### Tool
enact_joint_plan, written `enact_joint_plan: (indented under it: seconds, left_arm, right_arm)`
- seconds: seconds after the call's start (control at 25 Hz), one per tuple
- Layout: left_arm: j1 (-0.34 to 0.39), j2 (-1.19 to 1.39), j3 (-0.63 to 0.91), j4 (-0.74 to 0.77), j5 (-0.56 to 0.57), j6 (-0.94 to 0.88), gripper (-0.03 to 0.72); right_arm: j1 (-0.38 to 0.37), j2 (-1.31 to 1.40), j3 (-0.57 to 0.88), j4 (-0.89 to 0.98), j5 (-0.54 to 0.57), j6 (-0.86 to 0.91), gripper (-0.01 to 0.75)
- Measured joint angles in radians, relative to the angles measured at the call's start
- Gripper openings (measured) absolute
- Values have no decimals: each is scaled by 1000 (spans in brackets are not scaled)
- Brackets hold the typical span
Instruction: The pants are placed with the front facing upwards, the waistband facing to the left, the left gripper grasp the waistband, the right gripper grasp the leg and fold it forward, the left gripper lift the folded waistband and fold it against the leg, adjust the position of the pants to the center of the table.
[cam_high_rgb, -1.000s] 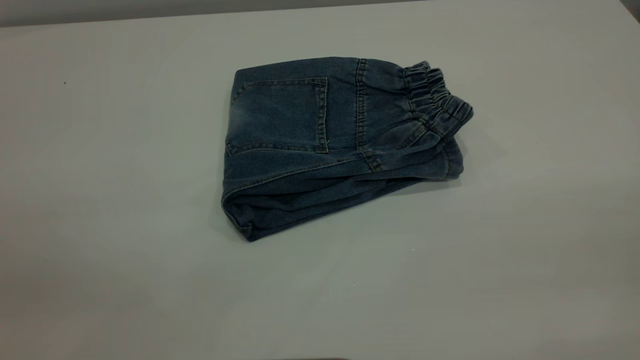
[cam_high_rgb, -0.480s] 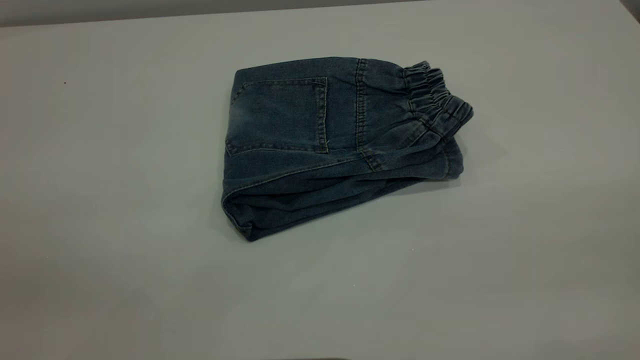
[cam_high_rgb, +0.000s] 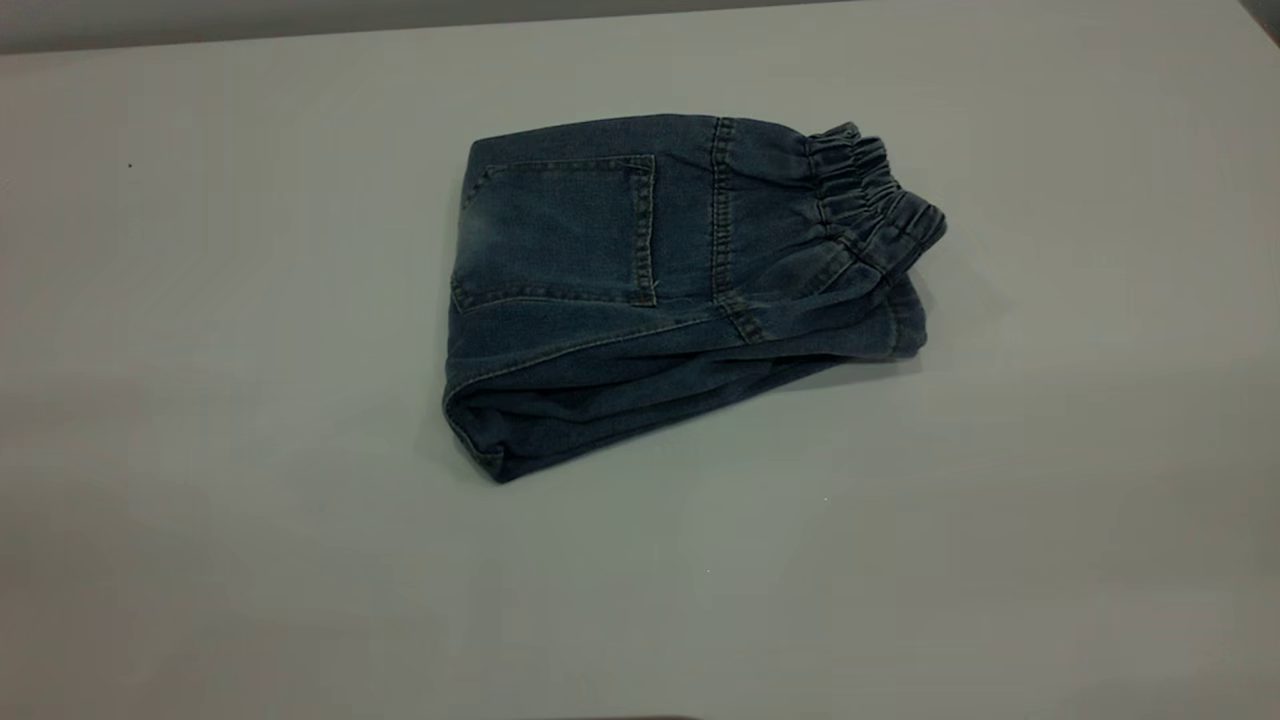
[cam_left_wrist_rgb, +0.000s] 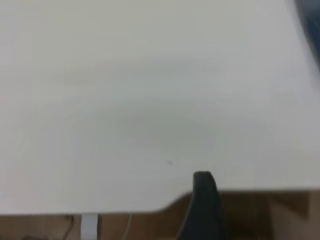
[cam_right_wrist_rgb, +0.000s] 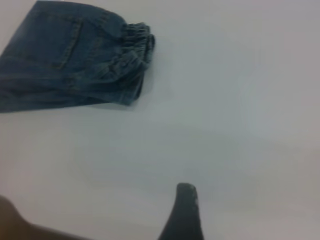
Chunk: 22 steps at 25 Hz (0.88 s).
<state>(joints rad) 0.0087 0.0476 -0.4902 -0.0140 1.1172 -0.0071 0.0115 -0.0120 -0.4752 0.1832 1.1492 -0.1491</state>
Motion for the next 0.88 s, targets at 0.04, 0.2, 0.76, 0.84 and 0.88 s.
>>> enact_joint_plan:
  seconds: [0.04, 0.2, 0.76, 0.84, 0.88]
  left_arm:
    - [9, -31, 0, 0, 2, -1, 507]
    - [14, -66, 0, 0, 11, -1, 507]
    - [14, -66, 0, 0, 15, -1, 507]
    - [14, -66, 0, 0, 15, -1, 507]
    - [14, -66, 0, 0, 15, -1, 507]
  right_arm:
    - [-7, 0, 0, 0, 0, 0, 549]
    - [-13, 0, 0, 0, 0, 0, 549]
    - [-14, 0, 0, 0, 0, 0, 549]
    - [-14, 0, 0, 0, 0, 0, 549]
    - [-14, 0, 0, 0, 0, 0, 549]
